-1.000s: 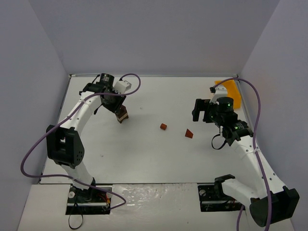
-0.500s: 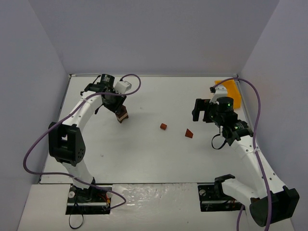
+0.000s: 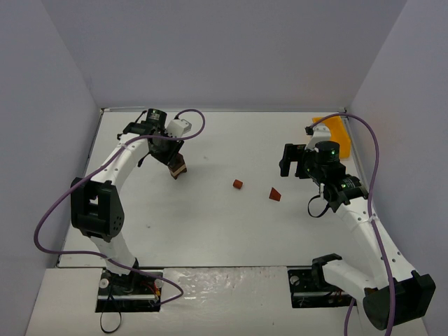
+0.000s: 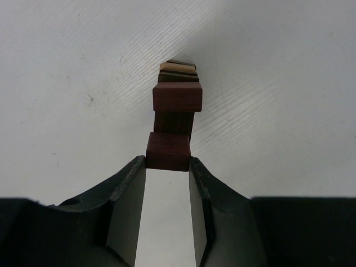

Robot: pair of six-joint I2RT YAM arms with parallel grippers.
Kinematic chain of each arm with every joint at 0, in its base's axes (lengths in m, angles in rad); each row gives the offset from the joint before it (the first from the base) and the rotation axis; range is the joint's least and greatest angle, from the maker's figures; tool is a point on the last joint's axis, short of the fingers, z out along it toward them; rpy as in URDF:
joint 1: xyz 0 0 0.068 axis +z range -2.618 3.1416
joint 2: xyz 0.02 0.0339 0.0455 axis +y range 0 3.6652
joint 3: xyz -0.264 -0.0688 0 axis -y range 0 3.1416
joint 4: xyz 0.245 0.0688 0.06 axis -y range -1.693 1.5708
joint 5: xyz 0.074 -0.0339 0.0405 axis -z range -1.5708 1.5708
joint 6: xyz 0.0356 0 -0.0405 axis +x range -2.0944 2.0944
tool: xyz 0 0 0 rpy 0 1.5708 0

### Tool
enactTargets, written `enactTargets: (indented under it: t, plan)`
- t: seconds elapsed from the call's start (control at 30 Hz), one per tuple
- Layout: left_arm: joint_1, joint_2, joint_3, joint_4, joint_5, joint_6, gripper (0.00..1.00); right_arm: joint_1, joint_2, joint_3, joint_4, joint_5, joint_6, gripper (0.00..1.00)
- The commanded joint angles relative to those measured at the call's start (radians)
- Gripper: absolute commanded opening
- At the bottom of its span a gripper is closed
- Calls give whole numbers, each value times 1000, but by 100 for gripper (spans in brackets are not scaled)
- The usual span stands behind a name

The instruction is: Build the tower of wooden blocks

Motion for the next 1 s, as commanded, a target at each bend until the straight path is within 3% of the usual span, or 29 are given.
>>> enactTargets:
  t: [0.0,0.97]
  plan:
    - [6,-24,18,25,9,11,0,-5,-13,4,31,4,-12,100]
    - [7,-15,13,24,13,-8,0,-5,-18,-1,33,10,-13,100]
